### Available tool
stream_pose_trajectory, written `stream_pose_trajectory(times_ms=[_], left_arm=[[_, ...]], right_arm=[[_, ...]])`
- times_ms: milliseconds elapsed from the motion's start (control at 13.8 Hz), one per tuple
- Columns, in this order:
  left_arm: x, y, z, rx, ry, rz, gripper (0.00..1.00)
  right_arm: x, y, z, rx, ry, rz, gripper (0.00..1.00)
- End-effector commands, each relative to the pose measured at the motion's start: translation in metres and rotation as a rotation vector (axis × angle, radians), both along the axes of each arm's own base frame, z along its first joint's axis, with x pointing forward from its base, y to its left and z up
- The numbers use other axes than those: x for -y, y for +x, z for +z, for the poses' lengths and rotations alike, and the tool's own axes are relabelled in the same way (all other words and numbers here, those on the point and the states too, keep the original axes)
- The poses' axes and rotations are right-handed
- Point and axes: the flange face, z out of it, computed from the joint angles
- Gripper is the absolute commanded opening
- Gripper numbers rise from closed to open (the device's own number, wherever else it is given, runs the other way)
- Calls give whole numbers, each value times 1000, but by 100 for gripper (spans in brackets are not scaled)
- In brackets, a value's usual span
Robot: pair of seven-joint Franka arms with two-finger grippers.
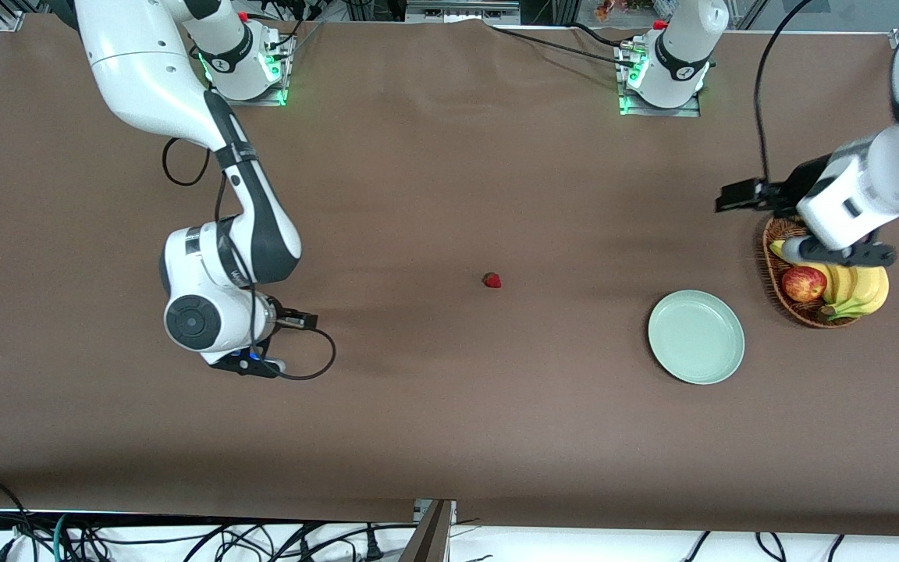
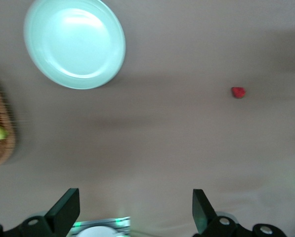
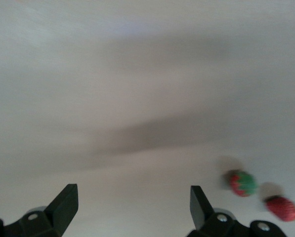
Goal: Collect all strawberries into plate
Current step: 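Return the right gripper to the strawberries while the left gripper reaches the strawberry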
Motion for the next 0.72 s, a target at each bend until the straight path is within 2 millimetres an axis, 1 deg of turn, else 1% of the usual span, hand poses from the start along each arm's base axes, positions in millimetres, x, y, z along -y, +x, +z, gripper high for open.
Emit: stream_pose_trajectory(times_ms=[0,72,145,217,290,362,434,507,579,651], left_arm=[[87,15,-59,-6,52,161,100],[113,18,-75,-1,81,242,100],[136,18,-94,-10,98,265,100],[154,18,-116,-18,107,254,100],[180,17,-144,-17,113,249,100],[207,15,-173,-8,127,279,100],[226,13,-196,7,144,346,100],[247,5,-213,32,146,387,100],[263,-4,-229,61,138,394,100],[272,-16,-244,99,123,396,95]], right_arm=[[20,-7,-7,-40,-10,62,100],[34,-7,-10,-49,-18,81,100],[49,-7,-13,-59,-21,106,100],[60,-9,-18,-73,-20,136,100],[67,-13,-20,-86,-17,152,100],[77,-19,-27,-104,-20,152,100],[85,-24,-33,-115,-18,159,100],[89,-29,-42,-119,-12,174,100],[99,-34,-49,-119,-10,182,100],[102,-41,-57,-111,-6,186,100]])
